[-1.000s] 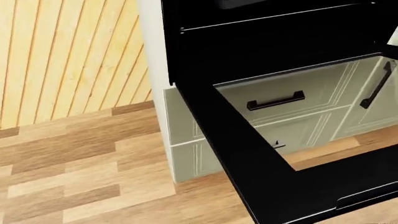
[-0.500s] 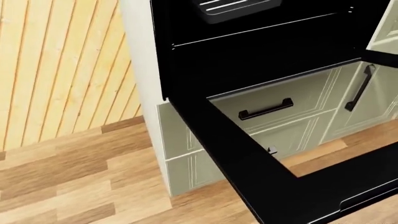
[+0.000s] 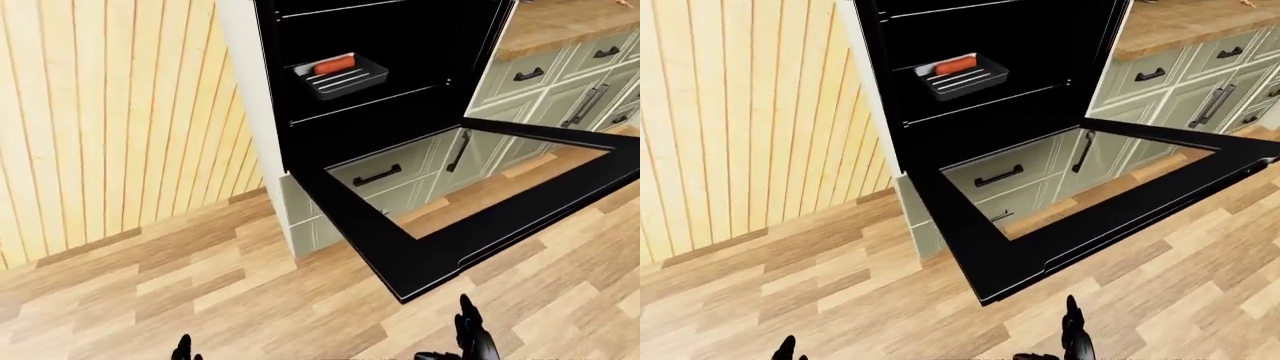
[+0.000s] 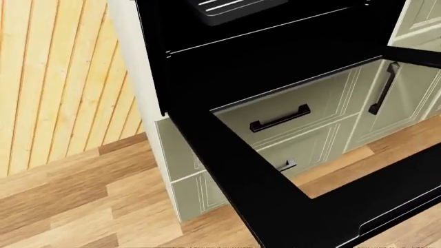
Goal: Close the oven door.
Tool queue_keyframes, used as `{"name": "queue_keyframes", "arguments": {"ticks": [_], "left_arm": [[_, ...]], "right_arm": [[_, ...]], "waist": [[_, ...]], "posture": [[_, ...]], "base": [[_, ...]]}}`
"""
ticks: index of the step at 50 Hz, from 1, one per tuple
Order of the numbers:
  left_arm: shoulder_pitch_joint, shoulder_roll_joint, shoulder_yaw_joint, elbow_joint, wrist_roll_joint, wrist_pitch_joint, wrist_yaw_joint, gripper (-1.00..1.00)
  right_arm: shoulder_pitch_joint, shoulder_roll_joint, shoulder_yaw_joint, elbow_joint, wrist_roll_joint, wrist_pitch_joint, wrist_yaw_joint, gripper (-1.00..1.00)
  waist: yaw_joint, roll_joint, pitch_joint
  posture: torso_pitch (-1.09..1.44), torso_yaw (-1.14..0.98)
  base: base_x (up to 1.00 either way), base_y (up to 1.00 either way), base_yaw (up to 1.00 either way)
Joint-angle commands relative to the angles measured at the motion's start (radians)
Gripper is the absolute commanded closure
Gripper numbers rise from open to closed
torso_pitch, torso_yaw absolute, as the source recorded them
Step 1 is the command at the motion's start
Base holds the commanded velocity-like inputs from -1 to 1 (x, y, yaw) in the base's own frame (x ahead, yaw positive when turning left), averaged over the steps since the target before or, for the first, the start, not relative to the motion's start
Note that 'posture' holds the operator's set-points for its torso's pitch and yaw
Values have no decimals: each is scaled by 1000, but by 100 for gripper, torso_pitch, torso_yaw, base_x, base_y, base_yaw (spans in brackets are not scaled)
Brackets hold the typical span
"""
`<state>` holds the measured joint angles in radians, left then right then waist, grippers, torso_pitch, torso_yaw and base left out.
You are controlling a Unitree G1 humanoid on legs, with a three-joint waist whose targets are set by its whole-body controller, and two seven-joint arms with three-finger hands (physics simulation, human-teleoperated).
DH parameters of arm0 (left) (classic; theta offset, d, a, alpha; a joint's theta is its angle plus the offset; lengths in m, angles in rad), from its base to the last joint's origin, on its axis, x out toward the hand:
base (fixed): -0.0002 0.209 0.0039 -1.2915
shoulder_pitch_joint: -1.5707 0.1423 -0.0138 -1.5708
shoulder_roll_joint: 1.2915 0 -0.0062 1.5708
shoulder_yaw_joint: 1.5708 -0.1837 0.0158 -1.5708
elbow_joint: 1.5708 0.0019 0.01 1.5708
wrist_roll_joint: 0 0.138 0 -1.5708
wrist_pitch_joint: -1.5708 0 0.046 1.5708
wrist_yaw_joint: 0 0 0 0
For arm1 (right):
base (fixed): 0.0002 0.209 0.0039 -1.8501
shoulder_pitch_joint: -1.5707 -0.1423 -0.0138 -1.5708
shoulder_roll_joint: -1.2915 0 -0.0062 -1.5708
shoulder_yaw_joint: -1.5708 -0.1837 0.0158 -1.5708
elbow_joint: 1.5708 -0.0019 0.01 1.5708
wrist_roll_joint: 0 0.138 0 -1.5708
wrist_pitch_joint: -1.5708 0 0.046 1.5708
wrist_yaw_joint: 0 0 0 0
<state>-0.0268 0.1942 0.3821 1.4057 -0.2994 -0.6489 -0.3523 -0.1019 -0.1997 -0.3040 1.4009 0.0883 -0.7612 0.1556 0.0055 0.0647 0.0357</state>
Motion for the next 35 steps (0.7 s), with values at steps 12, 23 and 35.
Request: {"name": "queue_keyframes", "arguments": {"ticks": [12,23,35], "left_arm": [[-7,5,-4,-15,-9,-23,-2,-100],[-8,9,4,-14,-5,-17,-8,-100],[-1,-1,-2,-16,-5,-29,0,-100]], "right_arm": [[-9,-16,-2,-19,11,-23,16,-100],[-4,-14,1,-18,15,-24,20,-100],[-4,-13,0,-18,17,-19,29,-100]], "waist": [[-2,-97,-13],[-11,-74,-10],[0,-17,-14]], "posture": [[0,0],[0,0],[0,0]], "base": [[0,0,-7],[0,0,-7],[0,0,-12]]}}
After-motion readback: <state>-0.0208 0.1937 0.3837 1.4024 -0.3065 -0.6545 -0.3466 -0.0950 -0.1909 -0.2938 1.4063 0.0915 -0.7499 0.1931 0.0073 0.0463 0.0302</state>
